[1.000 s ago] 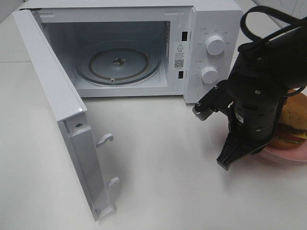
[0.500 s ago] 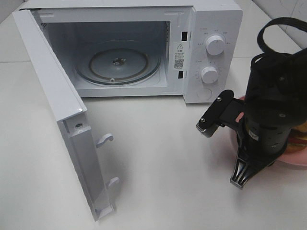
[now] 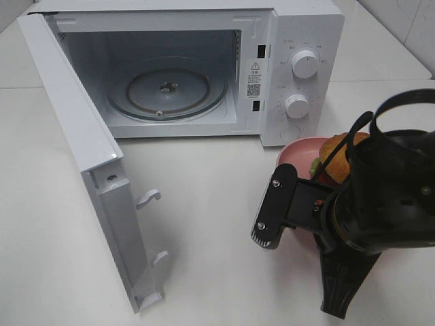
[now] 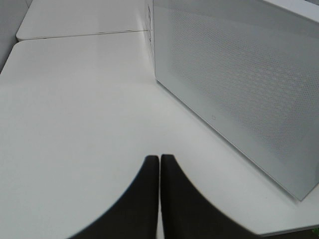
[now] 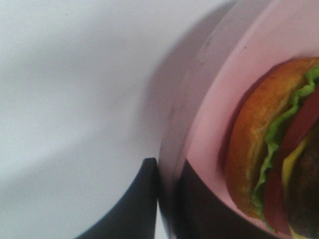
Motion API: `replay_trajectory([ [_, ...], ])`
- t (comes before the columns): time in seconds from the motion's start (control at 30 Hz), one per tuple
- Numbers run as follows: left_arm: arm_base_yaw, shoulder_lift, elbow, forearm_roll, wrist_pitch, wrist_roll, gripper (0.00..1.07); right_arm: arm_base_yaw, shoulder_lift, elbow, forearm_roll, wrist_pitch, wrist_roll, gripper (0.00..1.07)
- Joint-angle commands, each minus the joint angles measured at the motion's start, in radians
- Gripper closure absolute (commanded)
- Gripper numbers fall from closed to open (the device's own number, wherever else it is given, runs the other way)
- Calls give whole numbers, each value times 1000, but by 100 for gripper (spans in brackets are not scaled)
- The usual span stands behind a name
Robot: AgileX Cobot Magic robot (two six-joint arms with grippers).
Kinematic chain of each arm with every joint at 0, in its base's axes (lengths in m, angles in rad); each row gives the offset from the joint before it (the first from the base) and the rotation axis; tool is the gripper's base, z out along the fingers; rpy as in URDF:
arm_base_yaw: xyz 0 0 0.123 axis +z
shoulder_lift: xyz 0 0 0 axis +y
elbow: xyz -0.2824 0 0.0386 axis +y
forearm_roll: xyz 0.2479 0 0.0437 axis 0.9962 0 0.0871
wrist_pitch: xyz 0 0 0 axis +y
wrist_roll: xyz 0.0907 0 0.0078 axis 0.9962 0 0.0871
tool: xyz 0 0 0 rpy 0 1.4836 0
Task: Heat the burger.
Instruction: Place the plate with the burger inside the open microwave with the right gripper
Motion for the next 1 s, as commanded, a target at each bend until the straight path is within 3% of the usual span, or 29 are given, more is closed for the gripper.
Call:
replay_trajectory([
  [0.03, 0, -18, 2, 3, -8, -4, 106, 16, -23, 7, -68, 18, 7, 107],
  [0.37, 0, -18, 2, 3, -8, -4, 106, 128, -59, 22, -50, -14, -126, 107],
  [0.63, 0, -18, 2, 3, -8, -4, 106, 135, -59, 22, -52, -103, -193, 107],
  [1.0, 0, -18, 2, 3, -8, -4, 106, 135, -59, 22, -53, -174, -566, 106],
])
